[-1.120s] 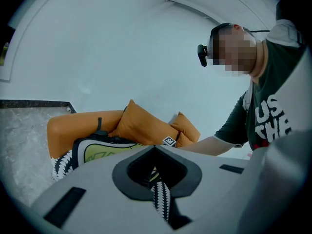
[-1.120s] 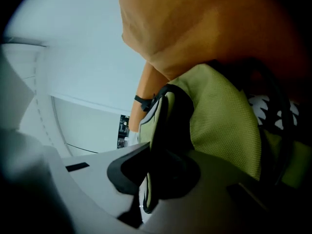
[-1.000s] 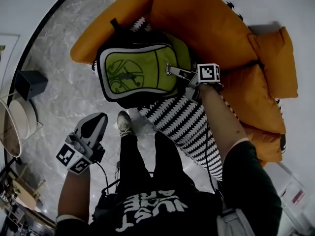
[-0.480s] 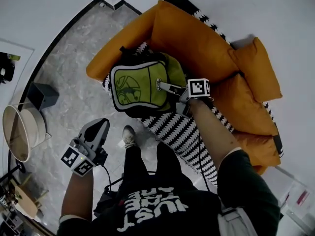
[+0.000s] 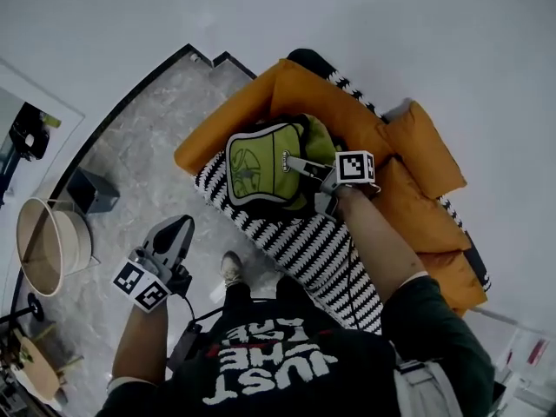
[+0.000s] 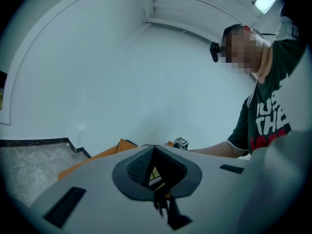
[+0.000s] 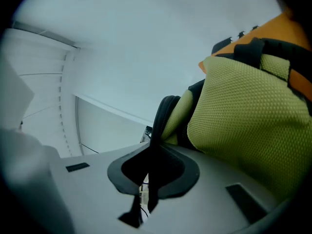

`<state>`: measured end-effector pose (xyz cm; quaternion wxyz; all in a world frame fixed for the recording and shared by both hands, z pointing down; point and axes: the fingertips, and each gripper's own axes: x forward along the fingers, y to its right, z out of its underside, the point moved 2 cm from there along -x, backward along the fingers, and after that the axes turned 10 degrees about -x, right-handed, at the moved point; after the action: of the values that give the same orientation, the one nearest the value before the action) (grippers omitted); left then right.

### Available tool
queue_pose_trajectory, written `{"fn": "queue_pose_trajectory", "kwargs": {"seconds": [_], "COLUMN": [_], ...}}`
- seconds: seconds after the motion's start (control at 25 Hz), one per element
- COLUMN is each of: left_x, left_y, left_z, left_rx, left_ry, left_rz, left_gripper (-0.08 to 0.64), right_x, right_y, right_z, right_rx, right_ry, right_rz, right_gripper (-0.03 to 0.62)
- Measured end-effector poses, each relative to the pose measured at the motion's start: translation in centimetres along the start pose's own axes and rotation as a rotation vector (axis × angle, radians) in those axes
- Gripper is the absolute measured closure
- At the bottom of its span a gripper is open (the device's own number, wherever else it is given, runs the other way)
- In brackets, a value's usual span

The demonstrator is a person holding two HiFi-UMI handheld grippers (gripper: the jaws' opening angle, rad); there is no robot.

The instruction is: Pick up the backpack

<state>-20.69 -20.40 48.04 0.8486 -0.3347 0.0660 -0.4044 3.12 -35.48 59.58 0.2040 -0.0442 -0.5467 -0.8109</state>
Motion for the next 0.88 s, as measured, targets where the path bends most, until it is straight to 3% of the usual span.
{"fn": "queue_pose_trajectory", "kwargs": {"seconds": [0.44,0.68,0.76,0.88], "left_x": [-2.9,-5.2,-5.7,-5.9], "left_y": [5.2,9.6,9.6,8.6], "left_z": [-8.8,-18.5,-19.5,-17.7], "left_rx": [0.104,0.136,0.16,0.191], "left_ry": [0.161,0.272,0.298,0.317], "left_rz": [0.027,0.043,0.041,0.03], "left_gripper": [0.549,0.549,0.549,0.548], "right_x": [-6.0,-9.0,-9.4,-9.7], "right_y": [-15.3,-30.7,-33.0,-33.6], "right_z": [-9.8,-19.4,-20.7,-20.7], "right_rx": [-0.147,-0.269,-0.304,-0.356], "right_ry": [0.175,0.25,0.28,0.321], "right_rz": [-0.062,-0.119,-0.143,-0.182], "right_gripper": [0.546,0.546,0.546,0.546]}}
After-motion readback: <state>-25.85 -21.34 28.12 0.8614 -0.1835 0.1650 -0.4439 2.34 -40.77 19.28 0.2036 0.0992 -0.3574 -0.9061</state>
